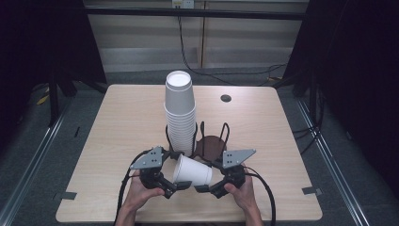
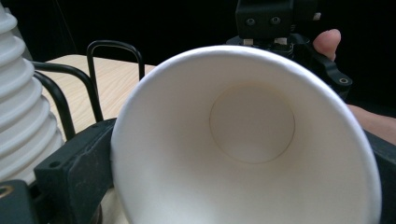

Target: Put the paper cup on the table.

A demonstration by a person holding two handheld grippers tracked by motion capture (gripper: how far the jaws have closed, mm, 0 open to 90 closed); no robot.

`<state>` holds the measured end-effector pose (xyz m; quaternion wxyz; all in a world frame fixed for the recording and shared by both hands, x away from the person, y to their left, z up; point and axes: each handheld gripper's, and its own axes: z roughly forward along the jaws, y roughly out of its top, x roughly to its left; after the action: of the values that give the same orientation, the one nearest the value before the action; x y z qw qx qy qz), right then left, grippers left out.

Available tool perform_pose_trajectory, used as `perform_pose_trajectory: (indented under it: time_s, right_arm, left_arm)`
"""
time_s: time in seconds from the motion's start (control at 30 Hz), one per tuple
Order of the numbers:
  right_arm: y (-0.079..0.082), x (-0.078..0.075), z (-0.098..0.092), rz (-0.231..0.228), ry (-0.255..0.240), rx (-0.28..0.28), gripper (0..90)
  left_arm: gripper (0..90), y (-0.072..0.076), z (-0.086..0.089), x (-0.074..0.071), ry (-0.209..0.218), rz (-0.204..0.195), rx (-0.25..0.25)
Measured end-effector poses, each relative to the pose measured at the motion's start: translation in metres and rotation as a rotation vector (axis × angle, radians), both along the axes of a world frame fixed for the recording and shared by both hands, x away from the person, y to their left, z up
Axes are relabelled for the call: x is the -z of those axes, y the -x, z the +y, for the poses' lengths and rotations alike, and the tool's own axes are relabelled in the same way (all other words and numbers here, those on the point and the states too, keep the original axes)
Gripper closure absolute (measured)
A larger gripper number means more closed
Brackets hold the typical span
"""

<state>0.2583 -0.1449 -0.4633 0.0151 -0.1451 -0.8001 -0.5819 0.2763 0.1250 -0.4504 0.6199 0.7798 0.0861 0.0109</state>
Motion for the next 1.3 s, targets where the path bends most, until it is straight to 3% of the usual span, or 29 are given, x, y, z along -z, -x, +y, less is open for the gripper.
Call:
perform_pose_trajectory:
  time_s: [0.47, 0.83, 0.9, 0.97, 1.2, 1.3]
  right_arm:
    - [-0.002, 0.002, -0.001, -0.004, -0.014, -0.017, 23.6]
    - [-0.001, 0.006, -0.001, -0.009, -0.031, -0.001, 19.9]
    - [0.0, 0.006, -0.002, -0.012, -0.033, 0.007, 19.4]
    - [0.001, 0.007, -0.004, -0.024, -0.052, 0.036, 13.0]
    - [0.007, 0.009, -0.013, -0.036, -0.073, 0.094, 13.3]
    - [0.009, 0.01, -0.017, -0.042, -0.086, 0.147, 13.3]
  left_arm:
    - [4.3, -0.002, 0.0, -0.002, 0.0, 0.023, 0.023]
    - [9.4, 0.001, 0.001, -0.006, 0.003, 0.012, 0.033]
    - [9.4, 0.001, 0.001, -0.006, 0.001, 0.012, 0.028]
    - [9.4, 0.0, 0.001, -0.006, -0.011, 0.009, 0.012]
    - [9.4, 0.0, 0.006, -0.007, -0.017, 0.017, -0.007]
    - [9.4, -0.001, 0.009, -0.007, -0.029, 0.023, -0.027]
